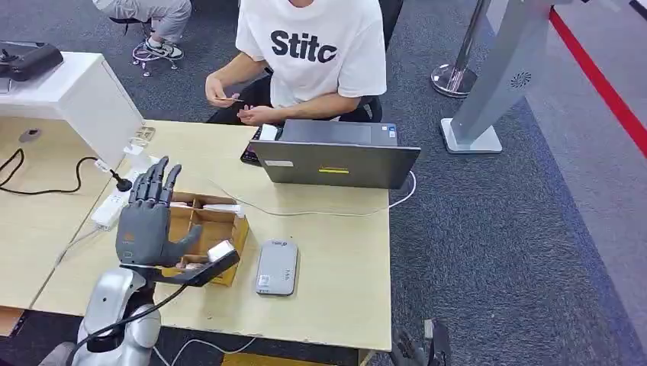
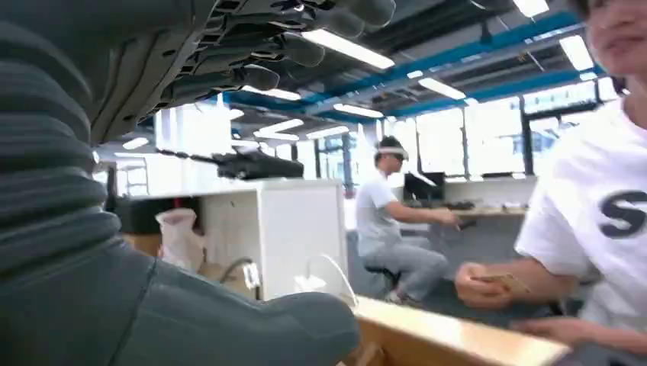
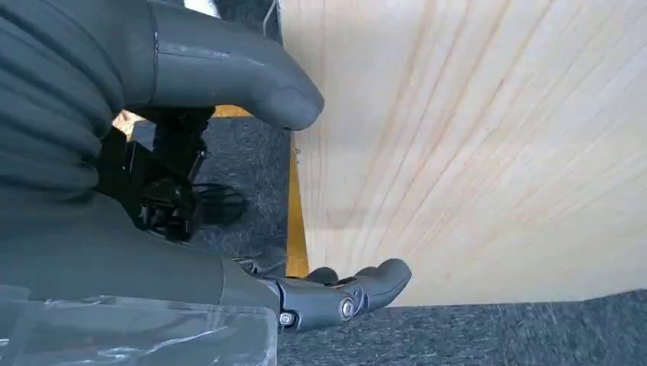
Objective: Pass the card to the sensor for recognition and then transmit it.
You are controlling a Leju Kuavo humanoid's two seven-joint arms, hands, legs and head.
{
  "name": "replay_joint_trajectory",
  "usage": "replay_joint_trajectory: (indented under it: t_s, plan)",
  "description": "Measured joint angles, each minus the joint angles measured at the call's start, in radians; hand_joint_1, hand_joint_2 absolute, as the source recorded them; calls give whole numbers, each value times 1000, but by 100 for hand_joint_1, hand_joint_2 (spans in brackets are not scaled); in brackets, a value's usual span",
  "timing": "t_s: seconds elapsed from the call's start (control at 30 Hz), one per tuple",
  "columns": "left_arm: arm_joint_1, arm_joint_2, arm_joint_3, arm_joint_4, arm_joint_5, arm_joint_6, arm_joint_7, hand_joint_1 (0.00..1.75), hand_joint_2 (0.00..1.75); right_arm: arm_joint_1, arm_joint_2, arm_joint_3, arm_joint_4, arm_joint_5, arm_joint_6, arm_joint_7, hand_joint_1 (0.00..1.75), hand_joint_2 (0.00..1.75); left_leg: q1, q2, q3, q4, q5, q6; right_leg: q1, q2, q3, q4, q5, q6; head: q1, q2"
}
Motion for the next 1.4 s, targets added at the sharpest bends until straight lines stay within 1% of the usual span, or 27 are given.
replay_joint_trajectory:
  t_s: [0.07, 0.13, 0.2, 0.27, 0.33, 0.4, 0.43, 0.47, 0.57, 0.67, 0.8, 0.9, 0.97, 1.1, 1.4]
  plan:
    - [23, -13, -50, -2, 3, -15, -8, 0, 175, 1, 0, 0, -2, -9, 0, -3, 0, 175, 0, 0, 0, 0, 0, 0, 0, 0, 0, 0, 0, 0, 0, 0]
    - [41, -21, -98, -2, 3, -16, -6, 0, 175, 2, 0, 0, -3, -13, 0, -4, 0, 175, 0, 0, 0, 0, 0, 0, 0, 0, 0, 0, 0, 0, 0, 0]
    - [50, -25, -130, -2, 3, -16, -3, 0, 175, 4, 0, 0, -3, -14, 0, -5, 0, 175, 0, 0, 0, 0, 0, 0, 0, 0, 0, -1, 0, 0, 0, 0]
    - [55, -26, -145, -2, 6, -19, 0, 0, 175, 6, 0, 0, -3, -16, 0, -7, 0, 175, 0, 0, 0, 0, 0, 0, 0, 0, 0, -1, 0, 0, 0, 0]
    - [58, -26, -159, -2, 42, -62, -9, 0, 175, 6, 0, 0, -3, -23, 0, -9, 0, 175, 0, 0, 0, 0, 0, 0, 0, 0, 0, -1, 0, 0, 0, 0]
    - [73, -24, -183, 1, 128, -136, -34, 0, 175, 6, -1, -1, -3, -39, 0, -13, 0, 175, 0, 0, 0, 0, 0, 0, 0, 0, 0, 0, 0, 0, 0, 0]
    - [86, -23, -199, 6, 165, -157, -43, 0, 175, 6, -1, -2, -3, -48, 0, -13, 0, 175, 0, 0, 0, 0, 0, 0, 0, 0, 0, 0, 0, 0, 0, 0]
    - [97, -20, -211, 11, 186, -162, -49, 0, 175, 6, -1, -3, -6, -53, -2, -13, 0, 175, 0, 1, 0, 0, 0, 0, 0, 1, 0, 0, 0, 0, 0, 0]
    - [128, -2, -244, 26, 205, -152, -44, 0, 175, 6, -1, -7, -11, -66, -5, -15, 0, 175, 0, 1, 0, 0, 0, 0, 0, 1, 0, 0, 0, 0, 0, 0]
    - [154, 40, -271, 28, 148, -119, 9, 0, 175, 6, -1, -11, -14, -78, -5, -17, 0, 175, 0, 1, 0, 0, 0, 0, 0, 0, 0, 0, 0, 0, 0, 0]
    - [180, 99, -275, 27, 86, -106, 69, 0, 175, 7, -2, -15, -18, -86, -3, -21, 0, 175, 0, 1, 0, -1, 0, 0, 0, 0, 0, 0, 0, 0, 0, 0]
    - [193, 139, -270, 27, 27, -95, 96, 0, 175, 9, -2, -15, -19, -88, -3, -21, 0, 175, 0, 0, 0, -1, 0, 0, 0, 0, 0, 0, 0, 0, 0, 0]
    - [198, 162, -257, 27, -14, -76, 103, 0, 175, 9, -2, -15, -19, -89, -3, -21, 0, 175, 0, 0, 0, -1, 0, 0, 0, 0, 0, 0, 0, 0, 0, 0]
    - [203, 187, -242, 27, -37, -64, 109, 0, 175, 10, -2, -15, -20, -92, -3, -21, 0, 175, 0, 0, 0, -1, 0, 0, 0, 0, 0, 0, 0, 0, 0, 0]
    - [207, 203, -237, 27, -49, -62, 112, 0, 175, 11, -2, -15, -22, -92, -3, -21, 0, 175, 0, 0, 0, -1, 0, 0, 0, 0, 0, 0, 0, 0, 0, 0]
